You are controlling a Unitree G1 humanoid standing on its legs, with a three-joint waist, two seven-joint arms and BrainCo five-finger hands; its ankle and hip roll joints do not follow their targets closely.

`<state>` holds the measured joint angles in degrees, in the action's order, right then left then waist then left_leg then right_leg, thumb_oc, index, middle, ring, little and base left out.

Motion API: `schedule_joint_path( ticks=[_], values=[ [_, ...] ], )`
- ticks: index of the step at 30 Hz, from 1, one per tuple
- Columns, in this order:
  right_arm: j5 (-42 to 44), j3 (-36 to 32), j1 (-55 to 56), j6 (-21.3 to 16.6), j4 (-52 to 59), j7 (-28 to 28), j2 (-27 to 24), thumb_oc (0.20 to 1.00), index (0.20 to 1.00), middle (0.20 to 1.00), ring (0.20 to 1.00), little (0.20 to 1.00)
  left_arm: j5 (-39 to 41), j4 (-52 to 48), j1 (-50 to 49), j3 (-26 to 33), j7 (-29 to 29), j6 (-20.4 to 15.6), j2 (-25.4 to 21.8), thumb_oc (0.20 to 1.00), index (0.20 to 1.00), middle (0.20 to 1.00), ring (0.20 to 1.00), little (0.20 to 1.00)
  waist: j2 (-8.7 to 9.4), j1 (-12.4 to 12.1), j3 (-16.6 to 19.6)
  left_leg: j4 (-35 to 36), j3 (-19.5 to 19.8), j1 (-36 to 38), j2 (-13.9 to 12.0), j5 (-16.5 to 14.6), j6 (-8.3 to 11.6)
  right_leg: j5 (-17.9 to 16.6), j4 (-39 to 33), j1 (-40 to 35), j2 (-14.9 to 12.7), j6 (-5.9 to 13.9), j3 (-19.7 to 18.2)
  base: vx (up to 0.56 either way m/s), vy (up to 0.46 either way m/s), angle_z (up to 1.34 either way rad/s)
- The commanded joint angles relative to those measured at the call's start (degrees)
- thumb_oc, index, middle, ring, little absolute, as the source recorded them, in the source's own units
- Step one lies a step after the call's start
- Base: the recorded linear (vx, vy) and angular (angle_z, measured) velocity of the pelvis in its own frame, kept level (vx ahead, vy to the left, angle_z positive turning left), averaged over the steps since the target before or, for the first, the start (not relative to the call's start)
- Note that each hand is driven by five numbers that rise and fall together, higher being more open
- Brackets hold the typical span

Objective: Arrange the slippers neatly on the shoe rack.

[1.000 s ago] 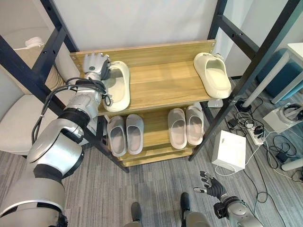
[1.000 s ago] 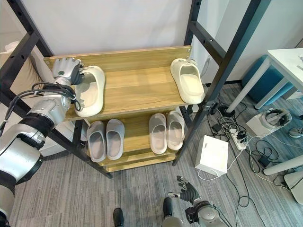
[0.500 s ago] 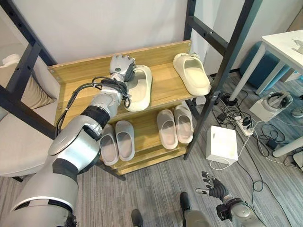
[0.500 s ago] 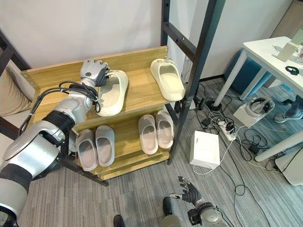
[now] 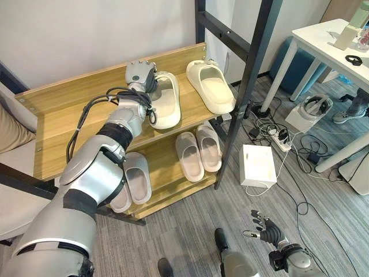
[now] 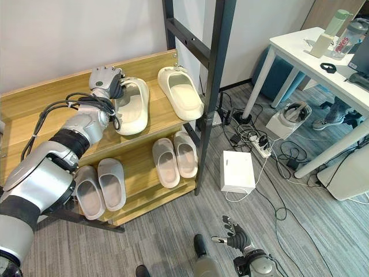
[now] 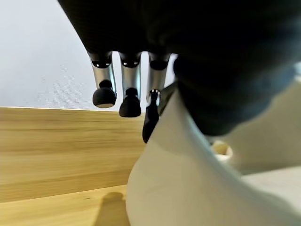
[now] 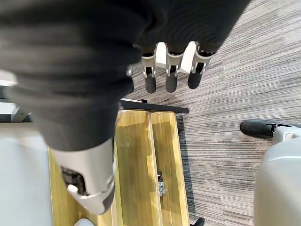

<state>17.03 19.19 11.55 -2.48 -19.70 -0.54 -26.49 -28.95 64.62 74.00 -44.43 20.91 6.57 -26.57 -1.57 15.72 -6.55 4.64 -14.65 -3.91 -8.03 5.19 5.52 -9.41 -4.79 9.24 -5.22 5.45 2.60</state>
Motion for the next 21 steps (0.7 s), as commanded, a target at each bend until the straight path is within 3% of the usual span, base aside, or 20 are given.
schedule_joint_path(
  ticks=[1,2,3,8,12,16,18,21],
  values=[
    [1.44,-2.14,-1.50,-2.35,2.76,-0.06,-1.34,1.000,1.000,1.000,1.000,1.000,2.89,5.80,9.69,4.35,2.42,-0.09,-0.39,0.200,0.200,0.200,0.200,0.200,1.73,0.40,-2.18,0.36,-0.39,5.11,-1.75,-2.82,2.37,1.88,0.29,-2.88,0.15,3.24,-0.59,0.03,-0.070,-0.08],
    [1.46,-2.00,-1.53,-2.31,2.87,-0.09,-1.40,1.000,1.000,1.000,1.000,1.000,3.08,6.14,9.69,4.61,2.56,0.11,0.39,0.300,0.300,0.300,0.300,0.300,1.76,0.61,-2.06,0.36,-0.72,5.32,-1.91,-2.80,2.51,2.00,0.36,-2.96,0.38,3.14,-0.66,0.03,-0.056,-0.04],
    [1.41,-1.92,-1.57,-2.23,2.99,-0.18,-1.48,1.000,1.000,1.000,1.000,1.000,3.10,6.52,9.59,4.64,2.40,0.05,0.75,1.000,1.000,1.000,1.000,1.000,1.76,0.76,-2.00,0.36,-0.91,5.52,-1.99,-2.81,2.57,2.06,0.39,-3.05,0.47,3.12,-0.68,0.04,-0.056,-0.06],
    [0.26,-2.39,-1.40,-2.10,1.89,-0.67,-2.23,1.000,1.000,1.000,1.000,1.000,0.80,5.15,9.93,2.90,1.25,-0.38,0.04,1.000,1.000,1.000,1.000,1.000,0.88,-0.06,-1.32,0.36,-0.29,6.11,-2.31,-2.68,2.74,2.73,0.32,-4.61,0.54,2.82,0.66,0.01,-0.027,-0.08],
    [-0.22,-2.13,-2.66,-1.60,-0.45,-1.17,-1.19,1.000,1.000,1.000,1.000,1.000,-4.37,-0.50,10.14,0.19,-1.23,-0.58,-0.62,1.000,1.000,1.000,1.000,1.000,0.73,-2.80,-0.53,0.36,2.63,5.95,-1.97,-2.64,2.33,3.44,0.06,-6.90,0.17,2.72,3.65,-0.01,-0.011,0.41],
    [-0.95,-0.66,-3.90,-0.88,-2.12,-1.53,0.18,1.000,1.000,1.000,1.000,1.000,-4.36,-2.94,8.73,1.17,-2.59,-0.84,-0.35,1.000,1.000,1.000,1.000,1.000,0.98,-4.96,0.45,0.36,4.21,5.81,-1.59,-2.58,1.97,3.58,-0.13,-8.16,-0.21,2.81,5.41,-0.02,0.020,0.35],
    [-1.67,-1.08,-3.60,-0.43,-3.05,-1.59,0.96,1.000,1.000,1.000,1.000,1.000,0.28,-10.66,4.72,5.76,-2.45,-2.13,-2.22,1.000,1.000,1.000,1.000,1.000,0.90,-6.51,0.72,0.36,5.36,5.76,-1.06,-2.53,1.69,3.72,-0.20,-9.02,-0.69,2.84,6.71,-0.03,0.056,0.25],
    [-3.56,-3.49,-2.21,0.73,-4.22,-1.72,2.76,1.000,1.000,1.000,1.000,1.000,23.95,-26.37,-10.19,18.38,-5.45,-8.50,-5.22,1.000,1.000,1.000,1.000,1.000,0.76,-8.66,0.96,0.36,6.55,5.71,-0.43,-2.48,1.37,3.67,-0.21,-9.74,-1.37,2.78,7.96,-0.01,0.055,0.26]
  ],
)
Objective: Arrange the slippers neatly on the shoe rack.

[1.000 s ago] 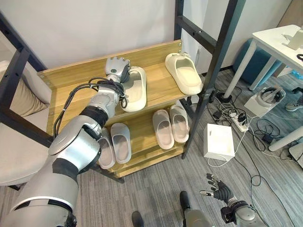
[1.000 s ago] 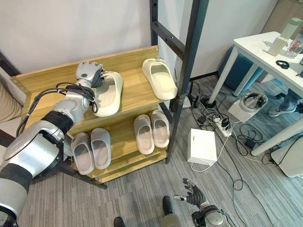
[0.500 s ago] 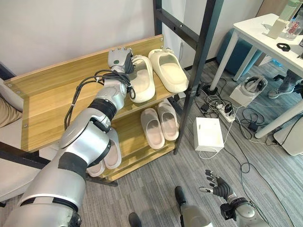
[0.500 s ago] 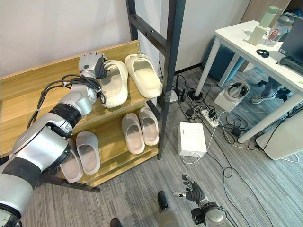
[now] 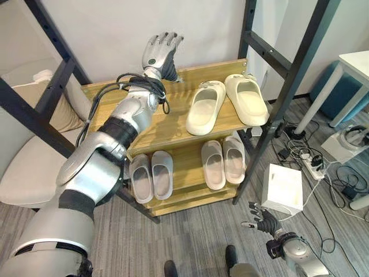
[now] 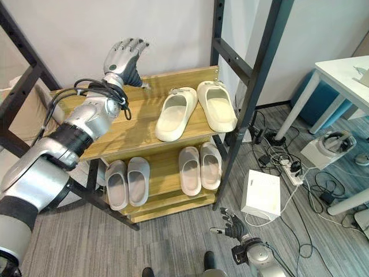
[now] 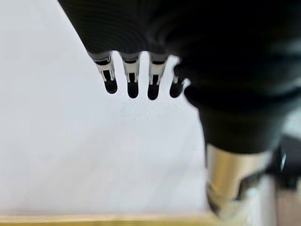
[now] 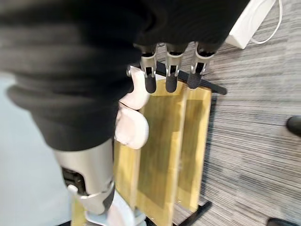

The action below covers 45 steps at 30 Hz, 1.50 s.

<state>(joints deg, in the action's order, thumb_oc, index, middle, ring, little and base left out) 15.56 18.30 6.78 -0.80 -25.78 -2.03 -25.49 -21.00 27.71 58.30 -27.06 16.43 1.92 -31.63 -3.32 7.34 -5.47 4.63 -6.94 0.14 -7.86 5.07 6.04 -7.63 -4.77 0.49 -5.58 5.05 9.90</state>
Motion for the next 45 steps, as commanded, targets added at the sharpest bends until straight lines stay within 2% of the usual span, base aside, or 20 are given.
schedule_joint_path(
  ticks=[1,2,7,8,11,13,16,18,26,30,33,40,42,43,45],
  values=[
    [-2.70,-2.83,2.78,-0.73,1.68,-0.47,2.25,1.000,1.000,1.000,1.000,1.000,21.69,9.15,1.95,2.63,-3.09,-5.17,-0.07,1.000,1.000,1.000,1.000,1.000,2.47,-0.60,-0.08,0.37,-0.96,1.70,-0.48,-2.35,0.81,1.84,-0.23,-1.09,-1.15,3.19,0.87,0.01,0.065,0.22],
    [-3.34,-3.31,3.13,-0.53,1.66,-1.04,2.85,1.000,1.000,1.000,1.000,1.000,35.45,5.75,-4.78,4.71,-8.38,-7.59,0.12,1.000,1.000,1.000,1.000,1.000,2.36,-1.16,0.08,0.37,-0.70,1.74,-0.34,-2.31,0.75,1.74,-0.23,-1.31,-1.36,3.21,1.14,0.01,0.055,0.18],
    [-4.86,-2.09,3.83,-0.22,2.46,-3.06,2.19,1.000,1.000,1.000,1.000,1.000,53.14,-4.92,-16.53,0.64,-16.74,-7.25,-2.15,1.000,1.000,1.000,1.000,1.000,2.20,-1.83,0.96,0.37,-0.30,2.24,-0.01,-2.68,0.54,1.84,-0.23,-2.11,-1.74,3.48,1.38,0.02,0.056,0.11],
    [-5.17,-1.23,4.31,-0.30,2.88,-3.78,1.69,1.000,1.000,1.000,1.000,1.000,58.32,-6.37,-19.59,-0.45,-18.48,-6.89,-1.37,1.000,1.000,1.000,1.000,1.000,2.23,-1.87,1.32,0.37,-0.23,2.43,0.21,-2.82,0.49,1.79,-0.23,-2.22,-1.88,3.57,1.41,0.03,0.066,-0.08],
    [-4.64,1.16,4.14,-0.37,3.45,-4.81,0.92,1.000,1.000,1.000,1.000,1.000,62.56,-2.17,-20.03,-0.34,-17.23,-6.32,3.99,1.000,1.000,1.000,1.000,1.000,2.34,-1.36,1.75,0.37,-0.29,2.54,0.40,-2.86,0.51,1.76,-0.23,-2.17,-1.94,3.62,1.14,0.02,0.035,-0.02],
    [-4.54,2.02,4.02,-0.06,3.80,-5.12,0.31,1.000,1.000,1.000,1.000,1.000,63.32,0.29,-18.90,0.44,-15.68,-5.99,8.54,1.000,1.000,1.000,1.000,1.000,2.42,-0.95,1.88,0.37,-0.59,2.53,0.45,-2.90,0.41,1.73,-0.23,-2.05,-1.92,3.54,0.96,0.01,0.012,-0.08],
    [-4.60,2.09,4.12,0.26,3.81,-5.19,0.10,1.000,1.000,1.000,1.000,1.000,64.39,0.68,-18.56,0.46,-15.37,-5.73,10.69,1.000,1.000,1.000,1.000,1.000,2.45,-0.76,1.88,0.37,-0.74,2.64,0.47,-2.94,0.36,1.70,-0.23,-2.01,-1.92,3.50,0.75,0.01,0.003,-0.10],
    [-4.73,2.13,4.17,0.94,3.88,-5.14,-0.34,1.000,1.000,1.000,1.000,1.000,65.51,1.23,-17.85,0.22,-14.53,-5.34,14.68,1.000,1.000,1.000,1.000,1.000,2.38,-0.49,1.89,0.37,-0.73,2.70,0.46,-2.87,0.31,1.84,-0.23,-2.00,-1.75,3.33,0.59,0.01,-0.006,-0.07],
    [-4.33,2.58,3.51,1.62,3.83,-5.29,-0.90,1.000,1.000,1.000,1.000,1.000,67.95,-1.49,-16.27,-1.77,-14.04,-5.20,19.50,1.000,1.000,1.000,1.000,1.000,2.14,-0.22,1.72,0.37,-0.62,2.72,0.35,-2.70,0.26,2.00,-0.23,-2.03,-1.53,3.16,0.55,0.00,-0.008,-0.03],
    [-4.36,2.87,3.47,1.72,3.52,-5.45,-0.92,1.000,1.000,1.000,1.000,1.000,67.80,-3.94,-15.50,-2.71,-14.12,-5.36,20.32,1.000,1.000,1.000,1.000,1.000,2.05,-0.28,1.89,0.37,-0.33,2.73,0.43,-2.76,0.19,2.13,-0.23,-2.21,-1.59,3.16,0.75,0.00,0.000,0.00],
    [-4.14,2.89,3.15,1.71,3.33,-4.95,-0.36,1.000,1.000,1.000,1.000,1.000,68.58,-4.90,-15.95,-1.26,-12.20,-6.20,21.76,1.000,1.000,1.000,1.000,1.000,2.19,-0.65,1.85,0.37,0.11,2.71,0.55,-2.75,0.12,2.18,-0.23,-2.53,-1.71,3.11,1.31,0.00,-0.001,0.01],
    [-3.81,4.80,0.19,2.12,0.83,-4.25,0.67,1.000,1.000,1.000,1.000,1.000,68.65,-7.36,-16.44,-5.28,-13.48,-4.96,23.38,1.000,1.000,1.000,1.000,1.000,2.49,-1.14,2.11,0.37,0.79,2.72,0.72,-2.78,0.03,2.23,-0.23,-3.04,-1.69,3.00,1.88,0.00,0.007,0.08],
    [-2.91,5.99,-1.00,2.00,1.28,-4.36,0.88,1.000,1.000,1.000,1.000,1.000,63.41,-3.78,-14.88,-4.74,-12.62,-5.20,24.64,1.000,1.000,1.000,1.000,1.000,2.81,-1.22,2.39,0.37,0.66,2.88,0.66,-2.83,0.10,2.28,-0.23,-3.14,-1.68,2.99,1.90,0.00,0.000,0.00],
    [-2.91,5.99,-1.00,2.00,1.28,-4.36,0.88,1.000,1.000,1.000,1.000,1.000,63.41,-3.78,-14.88,-4.74,-12.62,-5.20,24.64,1.000,1.000,1.000,1.000,1.000,2.81,-1.22,2.39,0.37,0.66,2.88,0.66,-2.83,0.10,2.28,-0.23,-3.14,-1.68,2.99,1.90,0.00,0.000,0.00],
    [-2.28,5.58,-0.91,1.36,1.59,-3.98,1.42,1.000,1.000,1.000,1.000,1.000,55.85,-2.25,-15.71,-0.29,-8.86,-7.18,22.34,1.000,1.000,1.000,1.000,1.000,3.31,-1.82,2.45,0.37,0.93,2.88,0.72,-2.70,0.11,2.34,-0.23,-3.33,-1.69,2.89,2.34,-0.02,-0.007,0.00]
  ],
)
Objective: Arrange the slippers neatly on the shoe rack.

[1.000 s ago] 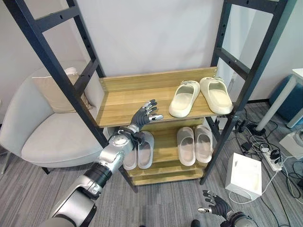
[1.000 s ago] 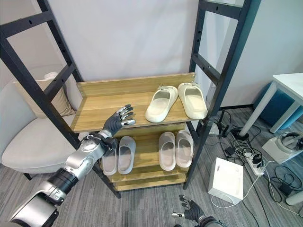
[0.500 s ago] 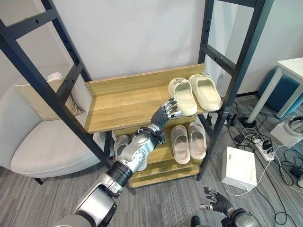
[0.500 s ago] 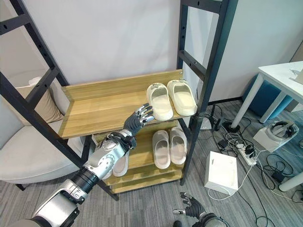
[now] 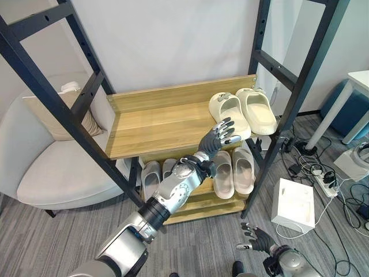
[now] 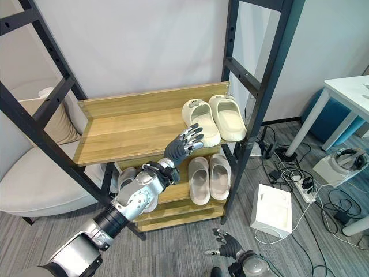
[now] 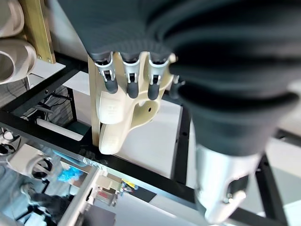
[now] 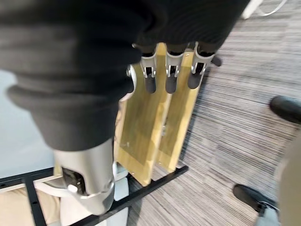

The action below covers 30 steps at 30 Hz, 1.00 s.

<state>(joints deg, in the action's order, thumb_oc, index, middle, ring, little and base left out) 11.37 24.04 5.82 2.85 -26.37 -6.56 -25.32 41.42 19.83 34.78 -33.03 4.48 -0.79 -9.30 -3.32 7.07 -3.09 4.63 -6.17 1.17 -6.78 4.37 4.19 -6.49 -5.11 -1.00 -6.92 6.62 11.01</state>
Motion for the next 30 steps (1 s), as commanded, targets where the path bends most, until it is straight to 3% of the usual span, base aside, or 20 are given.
schedule_joint_path(
  ticks=[1,5,7,8,11,13,15,16,17,18,21,23,27,30],
  values=[
    [2.08,-0.36,0.07,-2.48,1.97,0.79,1.55,1.000,1.000,1.000,1.000,1.000,-8.22,4.62,7.07,7.31,4.18,-5.11,-0.85,1.000,1.000,1.000,1.000,1.000,3.39,-1.76,0.03,0.37,0.23,1.76,-0.35,-1.93,1.98,1.22,0.11,-1.87,-0.36,1.28,1.30,0.00,0.000,0.00],
    [2.39,-1.35,-0.51,-3.86,0.53,1.53,2.85,1.000,1.000,1.000,1.000,1.000,-13.85,-2.70,3.22,13.57,8.12,-8.29,-4.21,1.000,1.000,1.000,1.000,1.000,3.68,-2.46,-0.11,0.37,0.50,1.59,-0.48,-1.74,2.16,1.22,0.11,-1.92,-0.43,1.22,1.68,-0.02,0.000,0.04],
    [2.63,-1.94,-0.73,-4.40,-0.22,1.55,3.28,1.000,1.000,1.000,1.000,1.000,-15.10,-10.35,1.40,16.17,7.50,-10.40,-6.92,1.000,1.000,1.000,1.000,1.000,3.79,-2.78,-0.12,0.37,0.55,1.45,-0.50,-1.77,2.23,1.18,0.11,-1.85,-0.49,1.33,1.69,-0.02,0.016,0.05],
    [2.49,-2.16,-0.83,-4.59,-0.71,1.08,3.44,1.000,1.000,1.000,1.000,1.000,-16.13,-18.74,0.52,17.47,4.89,-12.12,-9.21,1.000,1.000,1.000,1.000,1.000,3.85,-3.30,0.09,0.37,0.44,1.31,-0.46,-1.91,2.29,1.03,0.11,-1.67,-0.62,1.49,1.71,-0.02,0.026,0.07],
    [1.96,-2.51,-0.36,-4.71,-0.39,0.20,3.74,1.000,1.000,1.000,1.000,1.000,-14.00,-27.68,-2.36,16.98,-0.18,-13.31,-10.74,1.000,1.000,1.000,1.000,1.000,3.95,-3.96,0.39,0.37,0.55,1.31,-0.38,-2.14,2.30,0.98,0.11,-1.71,-0.83,1.63,1.91,0.00,0.022,0.04],
    [1.72,-2.68,-0.09,-4.63,-0.29,-0.13,3.94,1.000,1.000,1.000,1.000,1.000,-12.29,-30.39,-3.24,15.96,-2.69,-13.27,-11.24,1.000,1.000,1.000,1.000,1.000,3.95,-4.16,0.48,0.37,0.66,1.28,-0.36,-2.20,2.29,0.96,0.11,-1.78,-0.92,1.68,2.05,0.00,0.013,0.11],
    [1.49,-3.34,0.18,-4.88,0.27,-1.02,3.95,1.000,1.000,1.000,1.000,1.000,-7.92,-37.45,-4.96,11.55,-11.39,-12.39,-15.27,1.000,1.000,1.000,1.000,1.000,3.82,-4.60,0.62,0.37,1.04,1.17,-0.25,-2.31,2.24,0.90,0.11,-1.88,-1.06,1.83,2.36,0.00,0.017,0.11],
    [1.47,-3.33,0.23,-4.87,0.28,-1.03,4.01,1.000,1.000,1.000,1.000,1.000,-7.84,-37.54,-5.05,11.56,-11.46,-12.34,-15.35,1.000,1.000,1.000,1.000,1.000,3.89,-4.60,0.65,0.37,1.04,1.18,-0.24,-2.32,2.24,0.92,0.11,-1.90,-1.07,1.84,2.35,0.01,0.024,0.08],
    [1.13,-3.56,0.46,-5.47,0.39,-1.87,3.54,1.000,1.000,1.000,1.000,1.000,-8.44,-41.57,-5.96,6.79,-17.28,-11.57,-21.03,1.000,1.000,1.000,1.000,1.000,3.58,-4.98,0.79,0.37,1.25,1.13,-0.12,-2.35,2.25,0.99,0.11,-1.99,-1.14,1.93,2.54,0.01,0.022,0.06],
    [0.95,-3.40,0.56,-5.78,0.26,-2.25,3.43,1.000,1.000,1.000,1.000,1.000,-7.10,-42.89,-6.26,4.46,-19.75,-10.78,-23.32,1.000,1.000,1.000,1.000,1.000,3.56,-5.14,0.80,0.37,1.35,1.15,-0.05,-2.39,2.21,0.96,0.11,-2.12,-1.20,1.97,2.68,0.01,0.029,0.05],
    [0.32,-2.21,0.31,-6.75,-0.27,-3.28,2.31,1.000,1.000,1.000,1.000,1.000,-4.89,-40.37,-6.19,-5.61,-26.93,-7.76,-30.30,1.000,1.000,1.000,1.000,1.000,3.38,-5.17,0.72,0.37,1.51,1.33,0.17,-2.50,2.08,0.86,0.11,-2.36,-1.31,2.23,3.06,0.00,0.006,0.01],
    [1.85,-1.60,0.15,-7.65,-0.71,-3.85,0.65,1.000,1.000,1.000,1.000,1.000,-13.33,-31.63,-12.65,-11.19,-28.91,-7.84,-36.69,1.000,1.000,1.000,1.000,1.000,3.33,-5.42,0.34,0.37,1.75,1.54,0.37,-2.59,1.88,0.90,0.12,-2.67,-1.34,2.40,3.03,0.01,0.031,0.00],
    [4.29,-0.72,0.24,-7.86,-0.11,-4.05,0.03,1.000,1.000,1.000,1.000,1.000,-23.49,-20.22,-19.85,-10.10,-27.27,-8.88,-36.13,1.000,1.000,1.000,1.000,1.000,3.60,-5.57,0.30,0.37,1.63,1.79,0.50,-2.82,1.72,1.03,0.18,-2.67,-1.54,2.53,3.01,0.01,0.022,0.02],
    [4.56,-0.93,0.51,-7.43,0.20,-4.09,0.40,1.000,1.000,1.000,1.000,1.000,-26.29,-9.57,-27.50,-3.69,-23.60,-8.76,-31.01,1.000,1.000,1.000,1.000,1.000,3.85,-6.01,0.44,0.37,1.65,1.94,0.59,-2.95,1.57,1.03,0.18,-2.79,-1.73,2.50,3.01,0.02,0.018,0.02]
  ],
)
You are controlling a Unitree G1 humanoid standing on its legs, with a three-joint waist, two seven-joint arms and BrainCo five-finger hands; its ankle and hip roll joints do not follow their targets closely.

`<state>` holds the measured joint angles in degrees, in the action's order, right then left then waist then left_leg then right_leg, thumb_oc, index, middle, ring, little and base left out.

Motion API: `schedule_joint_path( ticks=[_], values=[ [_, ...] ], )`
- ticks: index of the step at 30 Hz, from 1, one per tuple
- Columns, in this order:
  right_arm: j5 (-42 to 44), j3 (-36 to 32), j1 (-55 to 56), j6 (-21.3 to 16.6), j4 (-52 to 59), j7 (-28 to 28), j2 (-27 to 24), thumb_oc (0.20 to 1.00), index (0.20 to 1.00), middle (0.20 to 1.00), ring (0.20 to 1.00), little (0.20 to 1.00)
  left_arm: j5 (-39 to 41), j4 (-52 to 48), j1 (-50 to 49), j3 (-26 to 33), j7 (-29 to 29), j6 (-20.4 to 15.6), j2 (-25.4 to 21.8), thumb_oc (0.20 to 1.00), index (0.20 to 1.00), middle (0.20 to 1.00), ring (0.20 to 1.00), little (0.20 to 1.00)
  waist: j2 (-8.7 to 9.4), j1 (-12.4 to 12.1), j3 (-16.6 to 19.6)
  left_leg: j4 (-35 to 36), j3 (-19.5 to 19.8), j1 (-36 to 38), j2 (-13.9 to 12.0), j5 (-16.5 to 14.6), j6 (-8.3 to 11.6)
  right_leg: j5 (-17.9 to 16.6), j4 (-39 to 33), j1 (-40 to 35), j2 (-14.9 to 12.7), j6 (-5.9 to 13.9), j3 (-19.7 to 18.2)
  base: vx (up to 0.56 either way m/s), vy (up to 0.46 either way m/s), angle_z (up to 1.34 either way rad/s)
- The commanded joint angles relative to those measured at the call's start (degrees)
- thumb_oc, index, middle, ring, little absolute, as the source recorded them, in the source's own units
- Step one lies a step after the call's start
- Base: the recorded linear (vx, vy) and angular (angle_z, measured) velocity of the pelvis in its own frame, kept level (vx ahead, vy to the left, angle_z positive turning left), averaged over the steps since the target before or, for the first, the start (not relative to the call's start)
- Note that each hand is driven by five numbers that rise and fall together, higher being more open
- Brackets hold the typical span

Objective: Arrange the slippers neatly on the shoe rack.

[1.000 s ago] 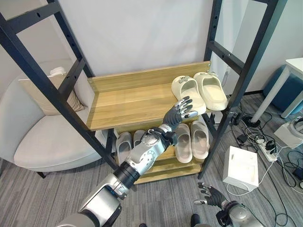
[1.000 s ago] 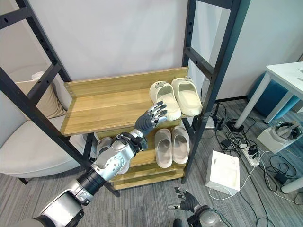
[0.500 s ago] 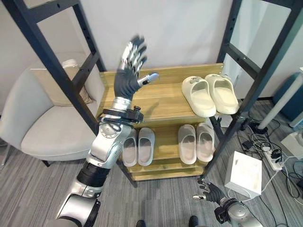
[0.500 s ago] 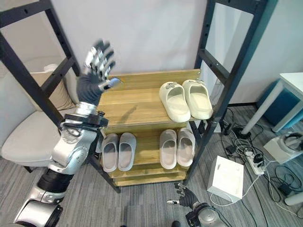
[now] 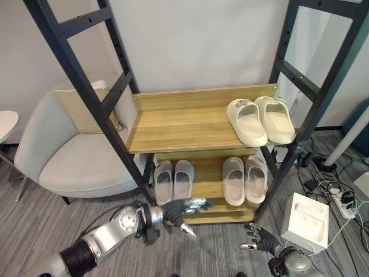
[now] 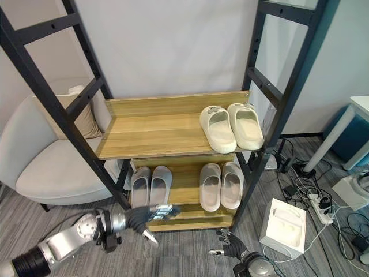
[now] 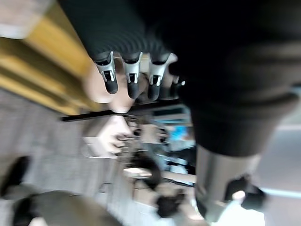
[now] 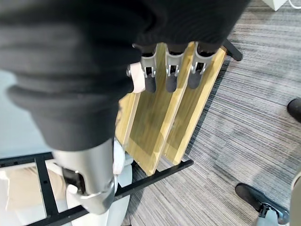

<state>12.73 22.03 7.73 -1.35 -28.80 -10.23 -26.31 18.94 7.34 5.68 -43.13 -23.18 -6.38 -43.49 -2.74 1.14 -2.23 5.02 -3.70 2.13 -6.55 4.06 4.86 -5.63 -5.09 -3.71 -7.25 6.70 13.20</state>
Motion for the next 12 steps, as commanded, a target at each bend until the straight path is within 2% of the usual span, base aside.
schedule_joint_path(
  ticks=[1,3,4,5,6,7,12],
  values=[
    [3.00,0.99,-1.42,-3.03,2.31,-0.28,1.58,1.000,1.000,1.000,1.000,1.000,-4.82,9.63,-1.76,9.81,6.39,-2.19,7.23,1.000,1.000,1.000,1.000,1.000,3.17,-0.18,-0.36,-0.02,-0.86,1.11,0.38,-2.65,0.83,0.17,0.20,-0.16,-1.44,2.34,0.83,0.02,0.014,-0.04],
    [2.77,0.12,-1.64,-2.40,0.85,0.61,2.65,1.000,1.000,1.000,1.000,1.000,-8.19,21.77,-4.74,15.62,10.97,-0.81,14.71,1.000,1.000,1.000,1.000,1.000,3.33,-0.74,-0.41,-0.02,-0.75,1.20,0.35,-2.74,0.80,0.36,0.24,-0.31,-1.43,2.24,0.90,0.00,0.000,0.00],
    [2.60,-0.29,-1.74,-2.19,0.47,0.93,2.86,1.000,1.000,1.000,1.000,1.000,-8.28,24.91,-4.95,16.51,11.19,-0.01,16.95,1.000,1.000,1.000,1.000,1.000,3.41,-0.73,-0.28,-0.02,-0.61,0.84,0.46,-2.44,0.69,0.18,0.19,-0.11,-1.52,2.18,1.06,-0.01,0.010,0.05],
    [2.31,-0.84,-1.83,-1.90,-0.16,1.41,3.17,1.000,1.000,1.000,1.000,1.000,-7.24,30.62,-5.68,19.97,13.59,0.69,20.20,1.000,1.000,1.000,1.000,1.000,3.38,-1.00,-0.37,-0.02,-0.70,1.10,0.36,-2.59,0.65,0.34,0.22,-0.33,-1.47,2.10,1.05,-0.01,0.005,0.03],
    [2.31,-0.83,-1.90,-1.90,-0.17,1.41,3.13,1.000,1.000,1.000,1.000,1.000,-7.28,30.78,-5.57,19.98,13.61,0.58,20.31,1.000,1.000,1.000,1.000,1.000,3.39,-0.89,-0.27,-0.02,-0.61,0.81,0.45,-2.38,0.60,0.18,0.18,-0.12,-1.55,2.10,1.13,0.00,0.003,0.09],
    [2.06,-1.61,-2.14,-1.49,-1.13,2.33,3.74,1.000,1.000,1.000,1.000,1.000,-4.73,37.66,-5.67,23.66,15.86,1.28,24.92,1.000,1.000,1.000,1.000,1.000,3.51,-1.12,-0.25,-0.02,-0.60,0.85,0.48,-2.28,0.48,0.16,0.18,-0.24,-1.58,1.94,1.18,-0.01,0.002,0.08],
    [2.64,-3.17,-3.08,-1.20,-3.17,4.63,4.98,1.000,1.000,1.000,1.000,1.000,-1.80,49.12,-4.32,30.92,21.17,1.69,30.35,1.000,1.000,1.000,1.000,1.000,3.87,-1.58,-0.09,-0.02,-0.72,1.09,0.50,-2.20,0.28,0.26,0.15,-0.34,-1.40,1.59,1.12,0.00,-0.001,0.02]
  ],
)
